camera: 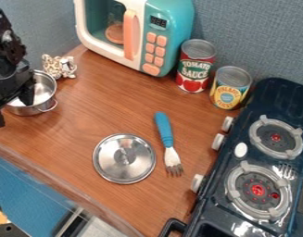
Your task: Move the silver pot to the upper right of table
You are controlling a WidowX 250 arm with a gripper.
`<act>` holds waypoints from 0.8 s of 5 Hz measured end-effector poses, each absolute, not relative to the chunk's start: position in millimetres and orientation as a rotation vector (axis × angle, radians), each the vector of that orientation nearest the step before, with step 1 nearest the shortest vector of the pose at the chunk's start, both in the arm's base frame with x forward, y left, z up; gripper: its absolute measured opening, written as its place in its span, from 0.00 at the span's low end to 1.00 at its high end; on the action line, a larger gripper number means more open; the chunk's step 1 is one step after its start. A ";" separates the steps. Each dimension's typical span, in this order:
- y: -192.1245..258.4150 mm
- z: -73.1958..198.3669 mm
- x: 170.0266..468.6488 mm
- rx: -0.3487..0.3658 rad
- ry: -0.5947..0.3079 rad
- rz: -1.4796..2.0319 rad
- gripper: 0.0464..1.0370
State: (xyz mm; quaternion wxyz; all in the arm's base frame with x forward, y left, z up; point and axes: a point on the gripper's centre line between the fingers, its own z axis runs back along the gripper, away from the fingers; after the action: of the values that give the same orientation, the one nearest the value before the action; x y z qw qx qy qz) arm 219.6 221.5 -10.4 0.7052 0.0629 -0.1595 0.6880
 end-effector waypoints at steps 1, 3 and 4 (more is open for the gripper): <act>229.6 -8.5 216.1 0.106 -0.347 1.573 0.92; 230.0 -25.4 228.3 -0.019 -0.245 1.603 0.32; 234.8 -27.6 226.9 -0.008 -0.215 1.620 0.10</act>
State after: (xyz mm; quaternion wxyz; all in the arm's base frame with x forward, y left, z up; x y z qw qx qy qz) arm 226.9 234.8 -27.6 0.6843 -0.0036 -0.0957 0.7229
